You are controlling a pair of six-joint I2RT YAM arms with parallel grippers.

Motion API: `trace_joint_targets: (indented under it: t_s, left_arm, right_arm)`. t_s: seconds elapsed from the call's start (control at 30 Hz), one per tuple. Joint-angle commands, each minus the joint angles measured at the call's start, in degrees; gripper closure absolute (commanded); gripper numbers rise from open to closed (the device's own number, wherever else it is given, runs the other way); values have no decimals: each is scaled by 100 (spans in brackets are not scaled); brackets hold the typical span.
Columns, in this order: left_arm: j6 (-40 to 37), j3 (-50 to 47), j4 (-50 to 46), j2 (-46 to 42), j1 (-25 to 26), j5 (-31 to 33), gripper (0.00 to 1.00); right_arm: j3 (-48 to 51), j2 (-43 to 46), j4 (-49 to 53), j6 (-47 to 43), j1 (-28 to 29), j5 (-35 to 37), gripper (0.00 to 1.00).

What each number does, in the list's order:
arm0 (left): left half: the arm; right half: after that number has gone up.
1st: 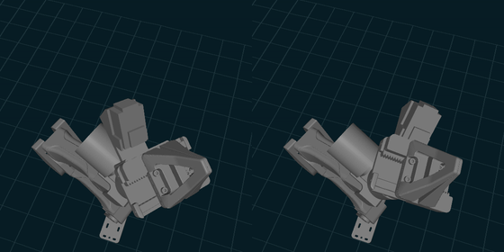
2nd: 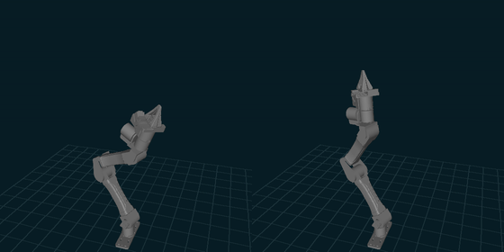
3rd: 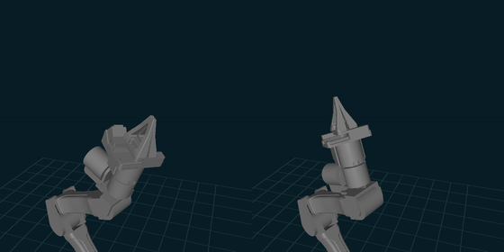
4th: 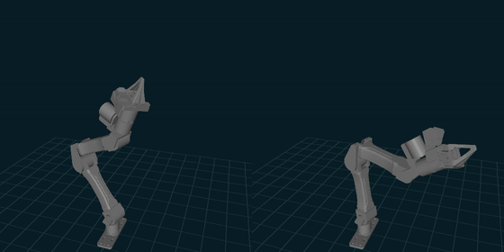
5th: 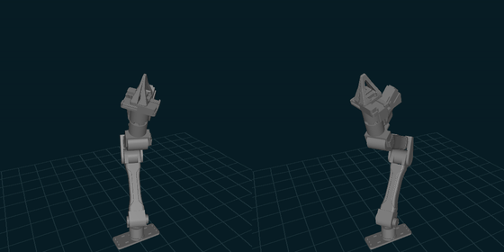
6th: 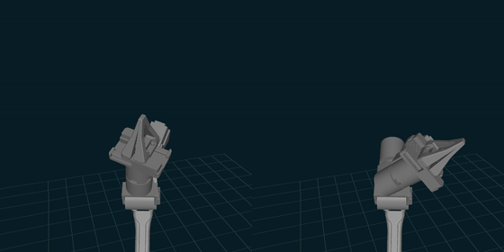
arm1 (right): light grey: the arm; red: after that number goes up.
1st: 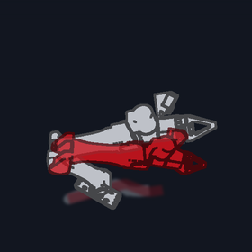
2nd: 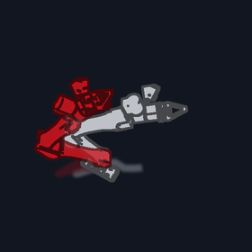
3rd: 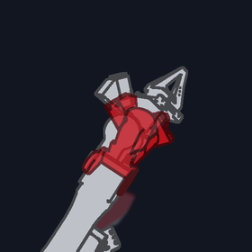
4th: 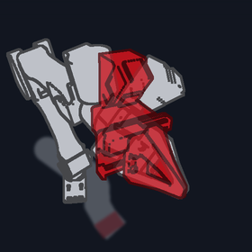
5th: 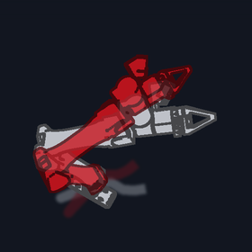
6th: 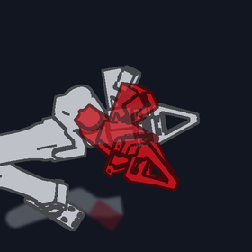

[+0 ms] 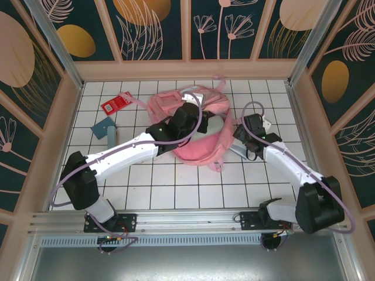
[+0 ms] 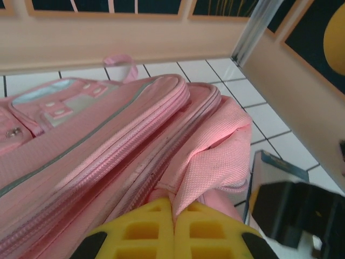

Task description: Pack the student bag

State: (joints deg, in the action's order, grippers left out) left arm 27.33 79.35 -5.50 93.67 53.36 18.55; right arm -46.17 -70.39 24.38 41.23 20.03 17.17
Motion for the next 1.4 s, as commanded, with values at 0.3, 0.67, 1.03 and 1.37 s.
trace_joint_targets:
  t_s: [0.3,0.67,1.03,1.37]
  left_arm:
    - [165,1151,58,412,-1,355,100]
    - [189,952,21,275,-10,427,100]
    - [189,1052,49,397,-45,379,100]
    - [129,1399,-21,622,-51,281,100]
  right_arm:
    - [9,1065,451,-89,322,-114,17]
    - [223,1412,416,-748,-728,171,13]
    - [-213,1513,321,-588,129,-485,13]
    - [-487,-40,-1226,347,1099,-1406,13]
